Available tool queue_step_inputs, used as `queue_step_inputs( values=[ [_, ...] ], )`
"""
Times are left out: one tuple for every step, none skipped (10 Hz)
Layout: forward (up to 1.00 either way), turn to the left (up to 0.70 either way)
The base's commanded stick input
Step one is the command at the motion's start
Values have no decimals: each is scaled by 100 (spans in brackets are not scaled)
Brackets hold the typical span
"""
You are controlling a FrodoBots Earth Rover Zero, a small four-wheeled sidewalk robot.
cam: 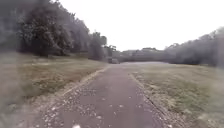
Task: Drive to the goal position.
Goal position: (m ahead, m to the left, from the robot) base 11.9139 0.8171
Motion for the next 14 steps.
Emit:
queue_step_inputs(
  values=[
    [45,0],
    [45,0],
    [45,0],
    [45,0],
    [45,0],
    [45,0],
    [45,0],
    [45,0],
    [45,0],
    [45,0],
    [45,0],
    [45,0],
    [45,0],
    [45,0]
  ],
)
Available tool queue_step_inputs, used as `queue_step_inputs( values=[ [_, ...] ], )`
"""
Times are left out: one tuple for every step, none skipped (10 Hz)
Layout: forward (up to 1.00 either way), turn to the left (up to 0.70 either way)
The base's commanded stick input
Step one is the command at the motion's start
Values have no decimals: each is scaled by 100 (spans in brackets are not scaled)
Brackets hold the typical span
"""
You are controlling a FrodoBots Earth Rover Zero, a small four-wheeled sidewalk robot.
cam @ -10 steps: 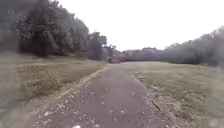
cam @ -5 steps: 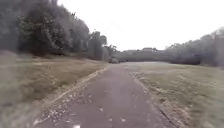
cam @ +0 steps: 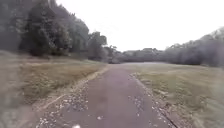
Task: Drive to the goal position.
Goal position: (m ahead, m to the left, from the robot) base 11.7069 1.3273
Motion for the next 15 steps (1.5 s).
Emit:
queue_step_inputs(
  values=[
    [45,0],
    [45,0],
    [45,0],
    [45,0],
    [45,0],
    [45,0],
    [45,0],
    [45,0],
    [45,0],
    [45,0],
    [45,0],
    [45,0],
    [45,0],
    [45,0],
    [45,0]
  ],
)
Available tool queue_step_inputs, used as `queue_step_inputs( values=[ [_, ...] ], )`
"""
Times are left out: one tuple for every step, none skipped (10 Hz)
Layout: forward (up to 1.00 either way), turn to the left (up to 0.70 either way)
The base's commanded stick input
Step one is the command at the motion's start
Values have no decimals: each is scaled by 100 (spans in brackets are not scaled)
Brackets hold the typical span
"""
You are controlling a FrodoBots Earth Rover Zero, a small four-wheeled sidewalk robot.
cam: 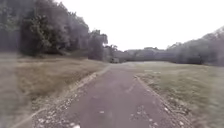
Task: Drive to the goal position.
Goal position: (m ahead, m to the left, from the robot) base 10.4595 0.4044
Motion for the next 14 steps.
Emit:
queue_step_inputs(
  values=[
    [45,0],
    [45,0],
    [45,0],
    [45,0],
    [45,0],
    [45,0],
    [45,0],
    [45,0],
    [45,0],
    [45,0],
    [45,0],
    [45,0],
    [45,0],
    [45,0]
  ],
)
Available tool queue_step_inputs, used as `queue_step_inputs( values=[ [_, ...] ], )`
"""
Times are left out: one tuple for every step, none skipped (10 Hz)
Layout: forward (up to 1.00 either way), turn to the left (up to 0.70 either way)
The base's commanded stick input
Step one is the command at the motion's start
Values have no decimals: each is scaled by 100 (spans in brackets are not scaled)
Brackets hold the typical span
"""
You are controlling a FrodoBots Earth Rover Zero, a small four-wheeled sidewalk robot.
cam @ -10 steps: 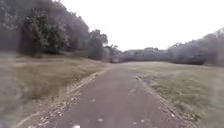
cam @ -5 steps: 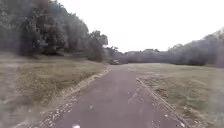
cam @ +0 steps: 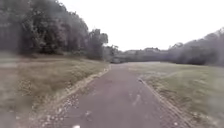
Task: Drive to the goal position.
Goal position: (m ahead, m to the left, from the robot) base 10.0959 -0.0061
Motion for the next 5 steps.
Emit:
queue_step_inputs(
  values=[
    [45,0],
    [45,0],
    [45,0],
    [45,0],
    [45,0]
  ],
)
